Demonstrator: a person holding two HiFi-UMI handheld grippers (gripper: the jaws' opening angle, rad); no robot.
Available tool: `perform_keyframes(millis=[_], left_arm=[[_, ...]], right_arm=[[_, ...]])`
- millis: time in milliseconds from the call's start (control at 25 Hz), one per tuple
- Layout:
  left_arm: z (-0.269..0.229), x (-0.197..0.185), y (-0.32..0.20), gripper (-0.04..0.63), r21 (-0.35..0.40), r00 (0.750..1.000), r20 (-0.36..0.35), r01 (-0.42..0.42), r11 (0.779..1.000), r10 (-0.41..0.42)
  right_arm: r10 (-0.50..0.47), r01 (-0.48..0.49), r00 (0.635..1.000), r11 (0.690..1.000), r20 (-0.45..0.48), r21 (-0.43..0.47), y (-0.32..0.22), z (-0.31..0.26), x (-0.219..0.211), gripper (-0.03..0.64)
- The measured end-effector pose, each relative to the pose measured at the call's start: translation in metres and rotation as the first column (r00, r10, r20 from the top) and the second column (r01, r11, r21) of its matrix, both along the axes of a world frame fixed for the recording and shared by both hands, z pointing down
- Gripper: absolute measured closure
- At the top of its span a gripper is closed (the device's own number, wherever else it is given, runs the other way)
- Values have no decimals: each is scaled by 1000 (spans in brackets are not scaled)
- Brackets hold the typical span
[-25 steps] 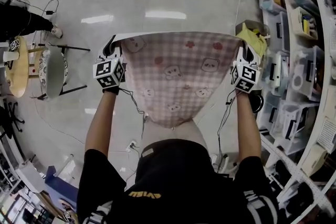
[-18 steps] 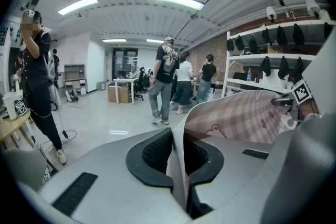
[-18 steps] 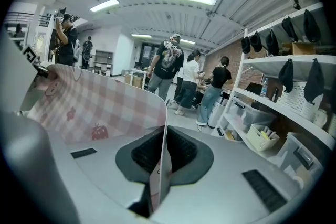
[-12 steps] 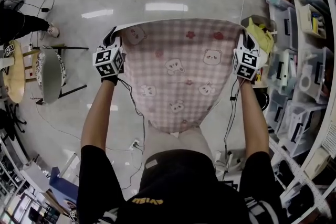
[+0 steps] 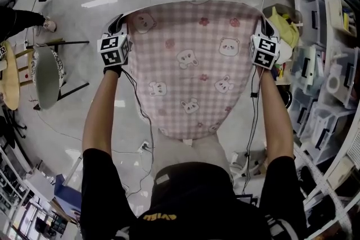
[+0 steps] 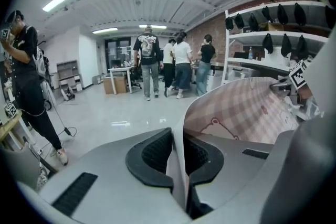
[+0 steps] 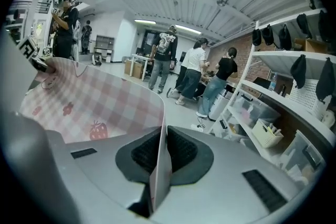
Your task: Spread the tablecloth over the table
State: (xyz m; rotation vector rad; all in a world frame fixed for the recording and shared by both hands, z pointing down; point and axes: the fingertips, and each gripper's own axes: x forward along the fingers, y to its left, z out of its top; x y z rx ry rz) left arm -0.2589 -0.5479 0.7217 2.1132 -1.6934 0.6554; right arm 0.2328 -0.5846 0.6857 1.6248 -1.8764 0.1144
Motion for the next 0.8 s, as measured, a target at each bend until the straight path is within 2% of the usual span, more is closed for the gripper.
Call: perform_keyframes(millis=[240, 320, 360, 400, 440, 560, 800], left_arm=[[17, -7, 7, 572, -29, 999, 11, 39, 999, -39], [18, -7, 10, 563, -23, 998, 18, 53, 998, -52], [18, -7, 11, 515, -21, 998, 27, 51, 998, -50], [18, -5, 11, 409, -22, 998, 39, 41, 999, -41], [17, -3, 13, 393, -22, 998, 54, 30, 999, -29], [9, 1, 20, 390, -9, 997, 77, 8, 1000, -8], [-1, 9, 38, 390, 10, 999, 45, 9, 1000, -9]], right_arm=[[16, -16, 1000, 1000, -24, 12, 2, 11, -9, 599], [24, -24, 999, 1000, -24, 10, 4, 14, -9, 555], [27, -27, 999, 1000, -18, 4, 7, 14, -9, 531], [32, -32, 999, 999, -13, -3, 10, 15, -9, 497], [37, -37, 999, 999, -10, -9, 14, 16, -8, 488], [43, -43, 999, 999, 0, -19, 31, 19, -10, 483], [47, -45, 998, 998, 35, -51, 61, 26, -14, 485]])
